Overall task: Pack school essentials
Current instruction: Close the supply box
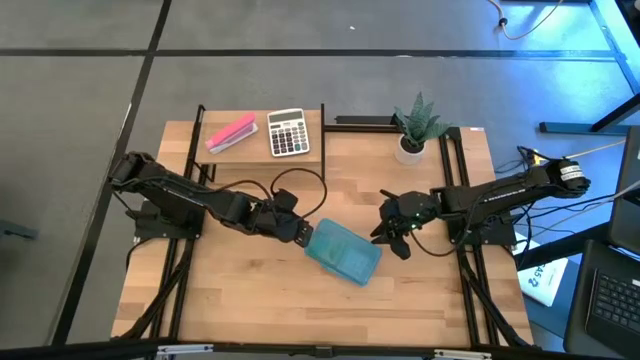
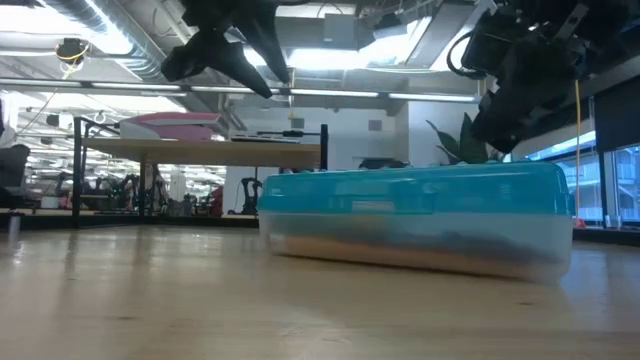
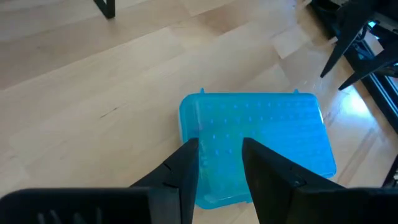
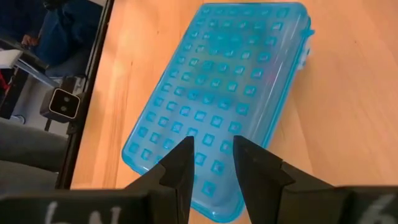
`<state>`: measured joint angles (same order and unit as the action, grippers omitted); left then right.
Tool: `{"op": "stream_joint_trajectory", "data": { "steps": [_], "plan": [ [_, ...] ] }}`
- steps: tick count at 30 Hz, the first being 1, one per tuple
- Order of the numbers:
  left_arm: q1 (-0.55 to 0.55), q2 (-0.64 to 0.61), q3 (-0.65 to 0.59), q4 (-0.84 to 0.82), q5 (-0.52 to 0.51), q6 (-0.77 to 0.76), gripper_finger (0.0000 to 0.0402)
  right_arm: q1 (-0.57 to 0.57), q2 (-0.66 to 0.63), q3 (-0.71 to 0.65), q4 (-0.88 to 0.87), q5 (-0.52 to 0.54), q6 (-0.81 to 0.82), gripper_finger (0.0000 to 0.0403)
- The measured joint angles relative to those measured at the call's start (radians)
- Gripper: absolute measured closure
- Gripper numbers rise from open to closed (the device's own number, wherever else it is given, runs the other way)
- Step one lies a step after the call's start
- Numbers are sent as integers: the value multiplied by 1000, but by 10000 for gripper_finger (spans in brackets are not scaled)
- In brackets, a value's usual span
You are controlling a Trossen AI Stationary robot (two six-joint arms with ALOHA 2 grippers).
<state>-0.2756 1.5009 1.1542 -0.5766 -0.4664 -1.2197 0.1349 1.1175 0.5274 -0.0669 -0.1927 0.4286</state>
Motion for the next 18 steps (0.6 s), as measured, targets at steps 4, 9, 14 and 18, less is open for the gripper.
{"op": "stream_joint_trajectory", "data": {
  "steps": [4,9,14,18],
  "plan": [
    [0,1,0,12,11,24,285,0,7,0,22,0,-1,289],
    [-6,24,0,89,20,107,285,1,17,0,102,0,-14,289],
    [-14,59,0,141,23,115,285,1,45,0,154,0,-13,289],
    [-22,85,0,150,48,188,285,1,48,0,154,5,-14,289]
  ]
}}
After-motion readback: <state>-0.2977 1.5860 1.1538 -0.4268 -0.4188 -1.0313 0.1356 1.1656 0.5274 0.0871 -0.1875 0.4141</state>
